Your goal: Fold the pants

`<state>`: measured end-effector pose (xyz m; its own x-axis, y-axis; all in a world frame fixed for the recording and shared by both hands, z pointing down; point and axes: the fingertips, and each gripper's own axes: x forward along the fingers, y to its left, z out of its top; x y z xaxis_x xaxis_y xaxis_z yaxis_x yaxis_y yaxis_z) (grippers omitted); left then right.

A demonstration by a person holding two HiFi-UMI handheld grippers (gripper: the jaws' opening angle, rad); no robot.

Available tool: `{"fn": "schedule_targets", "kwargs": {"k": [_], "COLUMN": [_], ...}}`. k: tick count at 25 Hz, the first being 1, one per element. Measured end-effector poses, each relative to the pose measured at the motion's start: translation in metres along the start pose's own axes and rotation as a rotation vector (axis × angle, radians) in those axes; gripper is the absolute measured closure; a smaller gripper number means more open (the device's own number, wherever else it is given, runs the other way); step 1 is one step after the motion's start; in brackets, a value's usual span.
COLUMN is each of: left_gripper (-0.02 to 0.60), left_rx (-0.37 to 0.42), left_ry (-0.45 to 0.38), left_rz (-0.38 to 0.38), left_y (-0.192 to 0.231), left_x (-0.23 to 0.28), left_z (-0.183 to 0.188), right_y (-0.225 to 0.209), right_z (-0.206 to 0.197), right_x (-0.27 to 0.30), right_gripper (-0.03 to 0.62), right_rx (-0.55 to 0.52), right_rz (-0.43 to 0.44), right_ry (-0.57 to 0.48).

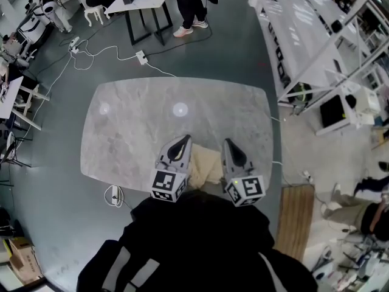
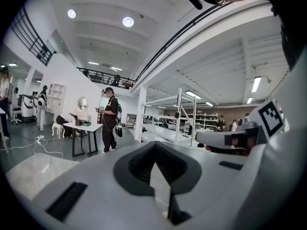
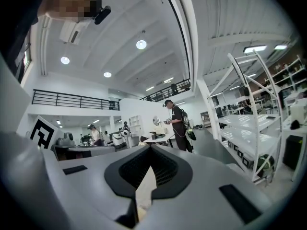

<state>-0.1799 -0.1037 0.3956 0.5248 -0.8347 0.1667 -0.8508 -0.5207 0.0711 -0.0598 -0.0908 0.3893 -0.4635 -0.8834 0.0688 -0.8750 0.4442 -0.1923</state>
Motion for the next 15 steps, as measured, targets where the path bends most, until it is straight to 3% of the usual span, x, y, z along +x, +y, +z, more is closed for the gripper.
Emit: {"fn": "schedule_targets", "kwargs": {"k": [15], "left_gripper": [0.58], "left_rx": [-0.004], "left_ry": [-0.008], "left_rz": [0.016], "left_y": [-0.0003], "left_x": [-0.0023], "left_z": [-0.001], "right_y": [-0.005], "right_z": [-0.0045], "right_x": [0.002], "right_gripper": [0.591], "right_rx": [-0.005], "right_rz": [-0.009], "right_ry": [0.016]}}
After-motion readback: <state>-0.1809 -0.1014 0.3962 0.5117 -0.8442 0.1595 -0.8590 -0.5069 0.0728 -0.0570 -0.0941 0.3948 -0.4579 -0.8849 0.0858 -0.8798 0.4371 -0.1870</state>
